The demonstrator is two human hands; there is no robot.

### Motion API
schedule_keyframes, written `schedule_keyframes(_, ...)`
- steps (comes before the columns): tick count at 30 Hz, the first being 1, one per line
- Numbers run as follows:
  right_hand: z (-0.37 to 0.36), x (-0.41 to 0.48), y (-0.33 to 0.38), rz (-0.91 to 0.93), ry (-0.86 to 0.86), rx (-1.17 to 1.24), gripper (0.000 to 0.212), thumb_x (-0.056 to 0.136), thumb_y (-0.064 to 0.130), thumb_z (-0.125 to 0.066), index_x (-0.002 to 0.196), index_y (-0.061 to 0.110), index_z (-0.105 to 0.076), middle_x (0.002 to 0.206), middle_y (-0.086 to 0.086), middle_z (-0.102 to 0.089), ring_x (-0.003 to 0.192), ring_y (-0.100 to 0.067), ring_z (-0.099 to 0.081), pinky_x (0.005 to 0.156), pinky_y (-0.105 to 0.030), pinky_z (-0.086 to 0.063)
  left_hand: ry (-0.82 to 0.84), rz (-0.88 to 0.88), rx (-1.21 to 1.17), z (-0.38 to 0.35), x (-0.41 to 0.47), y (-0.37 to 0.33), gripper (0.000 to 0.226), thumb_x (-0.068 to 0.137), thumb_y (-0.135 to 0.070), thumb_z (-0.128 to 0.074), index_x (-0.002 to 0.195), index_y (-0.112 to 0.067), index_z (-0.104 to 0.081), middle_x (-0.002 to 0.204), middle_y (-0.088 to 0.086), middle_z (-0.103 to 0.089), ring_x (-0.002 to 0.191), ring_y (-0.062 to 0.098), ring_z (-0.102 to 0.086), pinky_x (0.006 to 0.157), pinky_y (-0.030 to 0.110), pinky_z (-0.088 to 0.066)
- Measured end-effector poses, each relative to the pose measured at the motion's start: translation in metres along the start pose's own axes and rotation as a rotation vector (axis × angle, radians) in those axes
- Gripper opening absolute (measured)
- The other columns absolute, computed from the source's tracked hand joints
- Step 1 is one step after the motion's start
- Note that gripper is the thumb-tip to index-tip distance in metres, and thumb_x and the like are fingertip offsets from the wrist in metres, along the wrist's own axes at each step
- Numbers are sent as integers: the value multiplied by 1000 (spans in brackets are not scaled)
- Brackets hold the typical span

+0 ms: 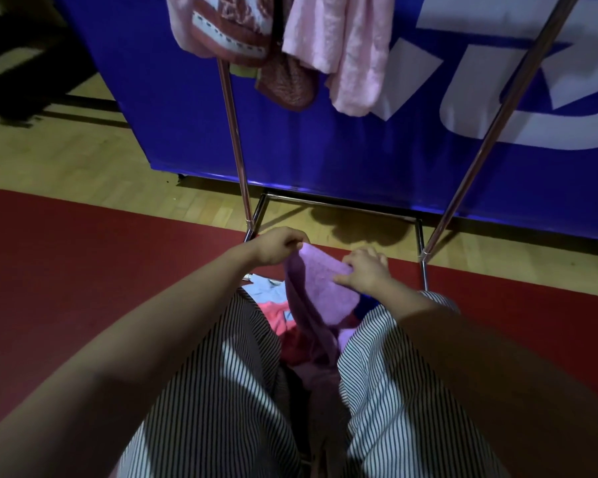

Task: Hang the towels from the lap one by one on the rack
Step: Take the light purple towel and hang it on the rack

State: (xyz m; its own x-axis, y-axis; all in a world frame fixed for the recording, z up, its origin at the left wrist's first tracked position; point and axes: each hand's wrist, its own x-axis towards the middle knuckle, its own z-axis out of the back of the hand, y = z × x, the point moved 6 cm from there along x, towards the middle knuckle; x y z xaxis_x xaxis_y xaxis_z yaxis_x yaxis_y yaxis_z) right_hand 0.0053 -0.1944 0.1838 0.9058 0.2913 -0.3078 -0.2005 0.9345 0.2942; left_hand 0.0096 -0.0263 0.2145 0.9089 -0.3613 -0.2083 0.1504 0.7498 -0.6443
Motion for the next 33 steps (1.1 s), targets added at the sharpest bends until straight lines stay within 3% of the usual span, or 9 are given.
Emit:
schedule_keyframes(3,2,-1,-12,-29,-50,68,30,87,41,-58,105,18,-62,118,-5,-55,125,-25,-38,98,-33,-27,-115,57,21,10,-6,7,18,92,2,-42,89,1,-60,83,10,-55,82,19,-47,67,23,-31)
schedule_keyframes(6,8,-4,-20,-79,-165,442,32,87,29,-62,109,6,-64,107,-13,-64,105,-20,-54,84,-30,-36,-277,106,-23,19,-16,6,17,92,0,-46,98,4,-61,95,22,-63,88,28,-55,70,26,-35)
schedule_keyframes(8,21,-9,-20,-50,-269,619,24,86,18,-63,101,-2,-66,87,-12,-62,88,-16,-52,75,-27,-36,-433,121,-88,28,-22,4,14,91,-5,-53,100,3,-61,96,22,-65,87,30,-57,70,27,-36)
schedule_keyframes(15,104,-29,-6,-45,-533,743,17,81,11,-68,94,-1,-69,78,-8,-60,74,-18,-51,57,-22,-34,-685,35,-81,74,-48,-37,12,89,-9,-59,92,0,-64,83,19,-66,72,17,-52,63,21,-32)
schedule_keyframes(20,186,-51,26,30,-752,920,16,83,11,-65,94,0,-69,79,-5,-61,76,-15,-53,61,-23,-40,-955,-54,-101,140,-67,-93,13,90,-7,-53,93,0,-64,86,12,-67,79,21,-58,72,29,-43)
schedule_keyframes(24,260,-66,53,135,-892,985,12,81,17,-66,87,8,-71,70,5,-60,67,-7,-52,65,-24,-44,-1199,-216,-218,193,-90,-139,14,92,-15,-53,91,-4,-62,81,-1,-59,75,10,-51,63,12,-36)
schedule_keyframes(26,278,-69,54,165,-902,966,5,80,20,-68,75,19,-68,68,8,-59,66,-7,-52,70,-27,-47,-1173,-246,-174,205,-90,-150,15,92,-15,-53,90,-3,-61,80,0,-58,75,10,-49,62,17,-34)
schedule_keyframes(29,289,-70,47,132,-853,780,17,73,32,-69,59,32,-60,66,9,-61,74,-14,-57,91,-43,-48,-940,-243,71,221,-79,-162,12,91,-8,-51,92,0,-61,79,6,-56,75,16,-49,61,19,-32)
schedule_keyframes(33,304,-75,56,160,-874,855,10,68,39,-65,58,39,-65,62,12,-62,74,-16,-59,91,-48,-49,-1032,-266,85,259,-86,-186,17,90,-5,-46,98,-1,-61,86,9,-58,80,13,-49,65,23,-35)
